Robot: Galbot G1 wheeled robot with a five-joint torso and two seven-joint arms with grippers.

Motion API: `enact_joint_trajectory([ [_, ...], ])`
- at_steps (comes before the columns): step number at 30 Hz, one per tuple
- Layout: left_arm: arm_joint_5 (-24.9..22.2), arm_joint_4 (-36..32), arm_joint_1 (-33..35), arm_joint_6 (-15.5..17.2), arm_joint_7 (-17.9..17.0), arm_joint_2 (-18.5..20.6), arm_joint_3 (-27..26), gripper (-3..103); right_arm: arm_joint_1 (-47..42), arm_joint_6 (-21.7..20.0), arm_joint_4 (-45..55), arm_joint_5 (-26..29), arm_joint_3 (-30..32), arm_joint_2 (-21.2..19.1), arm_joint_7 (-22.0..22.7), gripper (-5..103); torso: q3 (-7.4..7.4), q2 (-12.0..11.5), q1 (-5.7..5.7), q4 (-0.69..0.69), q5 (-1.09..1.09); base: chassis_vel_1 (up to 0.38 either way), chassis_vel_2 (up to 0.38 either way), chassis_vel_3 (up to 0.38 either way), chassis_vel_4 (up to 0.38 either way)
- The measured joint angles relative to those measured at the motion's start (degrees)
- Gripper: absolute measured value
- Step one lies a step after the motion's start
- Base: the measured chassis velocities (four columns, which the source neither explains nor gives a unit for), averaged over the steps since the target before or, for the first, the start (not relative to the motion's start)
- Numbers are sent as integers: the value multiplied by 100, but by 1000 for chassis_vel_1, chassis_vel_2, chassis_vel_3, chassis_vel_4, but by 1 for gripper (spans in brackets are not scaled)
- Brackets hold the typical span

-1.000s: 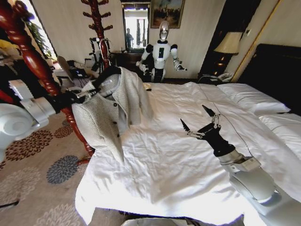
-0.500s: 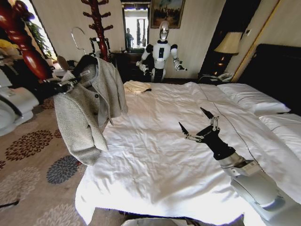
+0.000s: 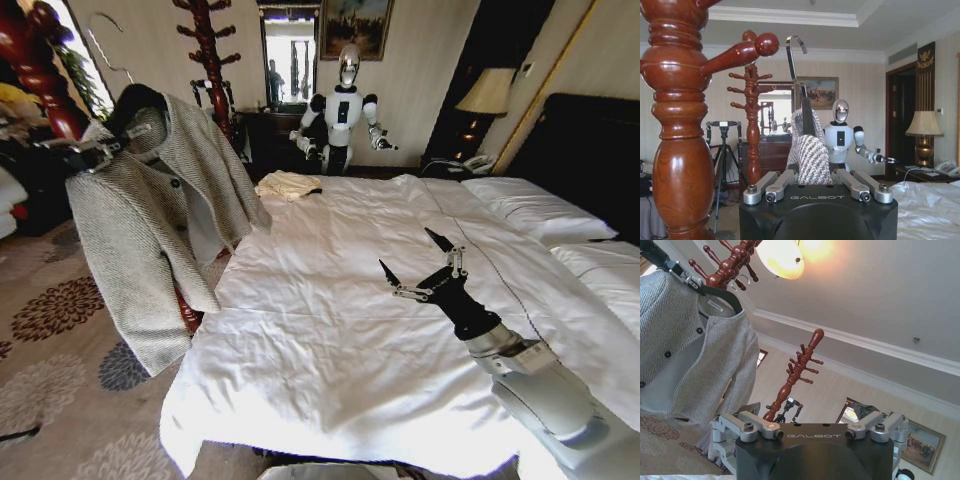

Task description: Pick up the clothes from the bed and hang them on the clothes hanger.

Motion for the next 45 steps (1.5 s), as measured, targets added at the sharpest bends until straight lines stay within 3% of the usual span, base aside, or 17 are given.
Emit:
enact_joint_trajectory([
  [16,4,-395,139,270,-315,-75,-478,22,-40,-16,-41,-83,-4,94,-3,100,0,0,0,0,1,0,0,0,0],
  [34,60,-456,374,353,-430,-304,-1036,22,-52,-13,-41,-123,6,36,-4,100,0,0,0,0,0,0,0,0,0],
  [41,-76,-544,482,525,-896,-368,-1158,22,-57,-13,-41,-125,29,36,-4,100,0,0,0,0,0,0,0,0,0],
  [45,-72,-349,342,532,-917,-307,-976,22,-54,-14,-45,-136,15,47,-4,100,0,0,0,0,1,0,0,0,0],
])
